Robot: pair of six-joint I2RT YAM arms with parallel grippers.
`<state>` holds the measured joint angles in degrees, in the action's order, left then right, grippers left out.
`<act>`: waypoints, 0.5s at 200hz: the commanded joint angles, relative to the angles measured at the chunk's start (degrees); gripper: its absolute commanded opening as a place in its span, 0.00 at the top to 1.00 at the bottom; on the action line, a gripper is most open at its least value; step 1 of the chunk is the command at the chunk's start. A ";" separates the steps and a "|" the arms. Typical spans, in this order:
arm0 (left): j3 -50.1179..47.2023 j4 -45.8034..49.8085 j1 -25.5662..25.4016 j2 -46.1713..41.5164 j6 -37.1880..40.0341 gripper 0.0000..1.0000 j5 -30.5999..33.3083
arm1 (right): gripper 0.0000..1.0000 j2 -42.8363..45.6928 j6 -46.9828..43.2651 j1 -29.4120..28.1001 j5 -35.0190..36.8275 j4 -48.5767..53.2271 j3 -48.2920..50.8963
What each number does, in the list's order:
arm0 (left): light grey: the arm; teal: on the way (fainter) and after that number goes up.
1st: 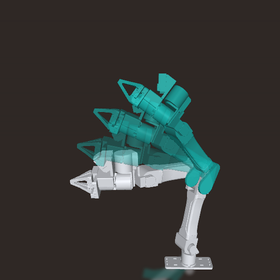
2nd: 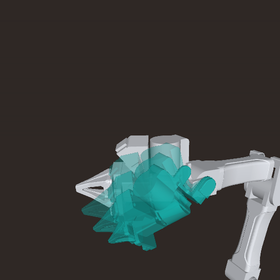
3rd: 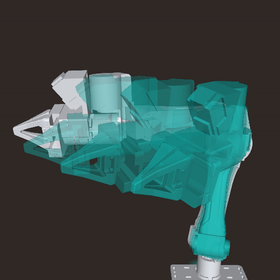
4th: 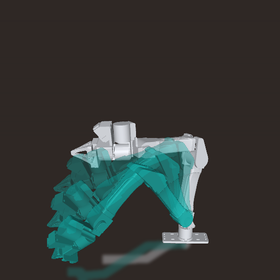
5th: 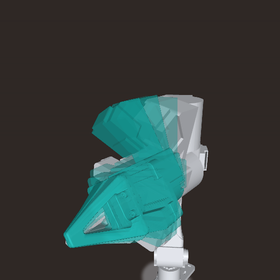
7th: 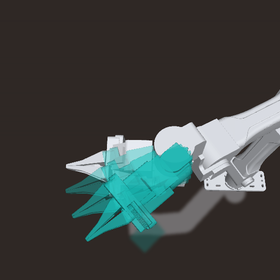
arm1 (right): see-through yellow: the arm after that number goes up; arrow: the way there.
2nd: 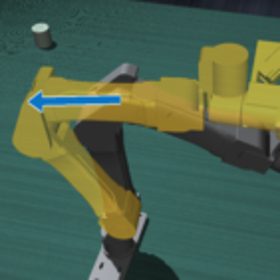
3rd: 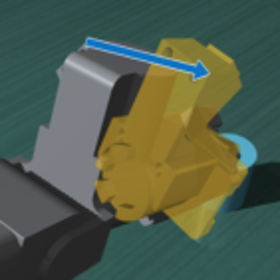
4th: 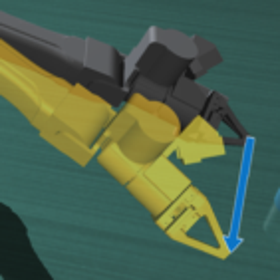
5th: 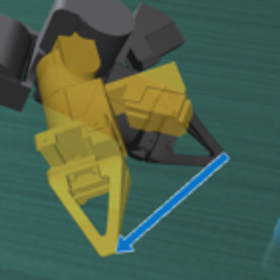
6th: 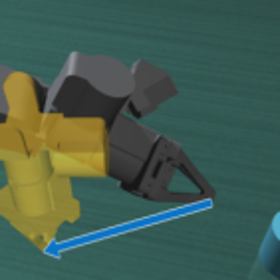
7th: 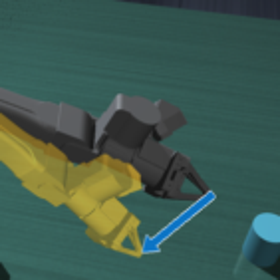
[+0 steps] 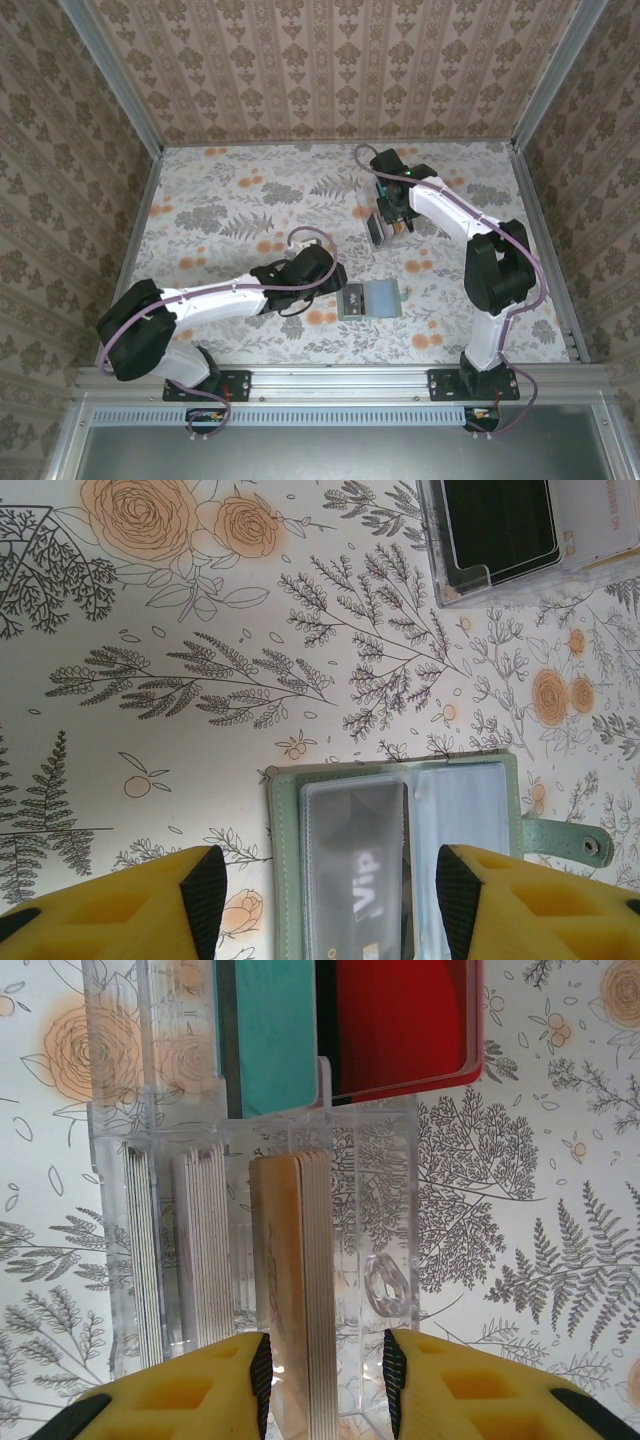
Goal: Put the credit cards into the card holder
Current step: Pick up the credit card from the storage box.
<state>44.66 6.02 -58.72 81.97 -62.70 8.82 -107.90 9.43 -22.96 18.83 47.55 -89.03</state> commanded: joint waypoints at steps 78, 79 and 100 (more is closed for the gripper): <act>-0.28 -0.06 0.38 -1.44 0.35 0.39 -0.40 | 0.63 -3.22 -0.43 -3.01 16.73 1.22 -0.79; -0.28 -0.05 0.37 -1.46 0.32 0.39 -0.39 | 0.63 -3.21 -0.40 -2.99 16.79 1.22 -0.79; -0.20 -0.05 0.37 -1.39 0.47 0.39 -0.56 | 0.65 -1.99 -0.21 -3.05 17.12 0.49 -0.04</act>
<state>44.66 6.00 -58.72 81.97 -62.72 8.80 -111.20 9.10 -26.00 31.35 47.99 -89.17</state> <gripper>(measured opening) 0.605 0.360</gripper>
